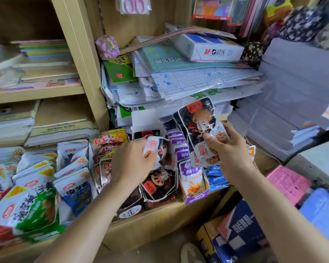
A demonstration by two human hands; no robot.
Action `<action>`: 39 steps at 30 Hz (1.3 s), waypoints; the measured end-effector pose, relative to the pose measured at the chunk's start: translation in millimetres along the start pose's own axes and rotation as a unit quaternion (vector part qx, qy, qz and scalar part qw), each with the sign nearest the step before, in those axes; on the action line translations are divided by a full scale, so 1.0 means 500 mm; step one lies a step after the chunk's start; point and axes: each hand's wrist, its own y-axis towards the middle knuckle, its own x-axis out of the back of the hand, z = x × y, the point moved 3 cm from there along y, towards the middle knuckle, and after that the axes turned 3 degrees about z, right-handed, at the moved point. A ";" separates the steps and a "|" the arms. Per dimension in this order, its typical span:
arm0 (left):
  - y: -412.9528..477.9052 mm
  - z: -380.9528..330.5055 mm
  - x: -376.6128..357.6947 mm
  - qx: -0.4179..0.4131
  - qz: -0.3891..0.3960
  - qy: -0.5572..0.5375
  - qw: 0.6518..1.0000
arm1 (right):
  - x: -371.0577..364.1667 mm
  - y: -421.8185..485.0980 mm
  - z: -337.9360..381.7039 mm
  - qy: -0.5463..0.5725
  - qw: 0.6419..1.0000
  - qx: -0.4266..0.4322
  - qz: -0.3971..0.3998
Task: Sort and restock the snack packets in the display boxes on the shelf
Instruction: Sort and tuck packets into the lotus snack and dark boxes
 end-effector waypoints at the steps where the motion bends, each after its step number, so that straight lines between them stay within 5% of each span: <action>1: 0.004 0.003 0.014 0.017 -0.047 -0.049 0.998 | 0.000 -0.002 -0.003 0.002 1.000 -0.002 -0.009; 6: -0.005 -0.015 0.055 0.038 -0.220 -0.280 0.934 | -0.020 -0.017 -0.008 -0.005 1.000 0.010 -0.025; 10: -0.008 -0.068 0.013 -0.033 -0.138 -0.270 0.952 | -0.046 -0.033 -0.016 -0.053 0.998 0.029 -0.012; 14: -0.009 -0.084 -0.044 -0.089 0.015 -0.220 0.971 | -0.062 -0.045 -0.014 0.043 0.999 -0.017 -0.001; 20: -0.021 -0.093 -0.072 -0.114 0.072 -0.154 0.979 | -0.041 -0.036 -0.011 0.090 0.987 -0.125 0.033; 25: -0.037 -0.096 -0.099 -0.140 0.139 -0.190 0.962 | -0.033 -0.026 -0.014 0.037 0.996 -0.081 0.015; 29: -0.021 -0.086 -0.075 -0.161 0.142 -0.233 0.948 | -0.021 -0.020 -0.025 0.026 0.996 -0.060 -0.067; 32: 0.008 -0.048 -0.023 -0.145 0.038 -0.239 0.960 | -0.005 -0.015 -0.023 0.038 0.994 -0.056 -0.090; 34: 0.021 -0.015 0.010 -0.128 0.000 -0.191 0.973 | 0.003 -0.011 -0.013 0.043 0.994 -0.047 -0.091; 39: 0.012 0.026 -0.003 -0.118 0.125 0.136 0.976 | 0.009 -0.007 0.012 0.041 0.995 -0.019 -0.085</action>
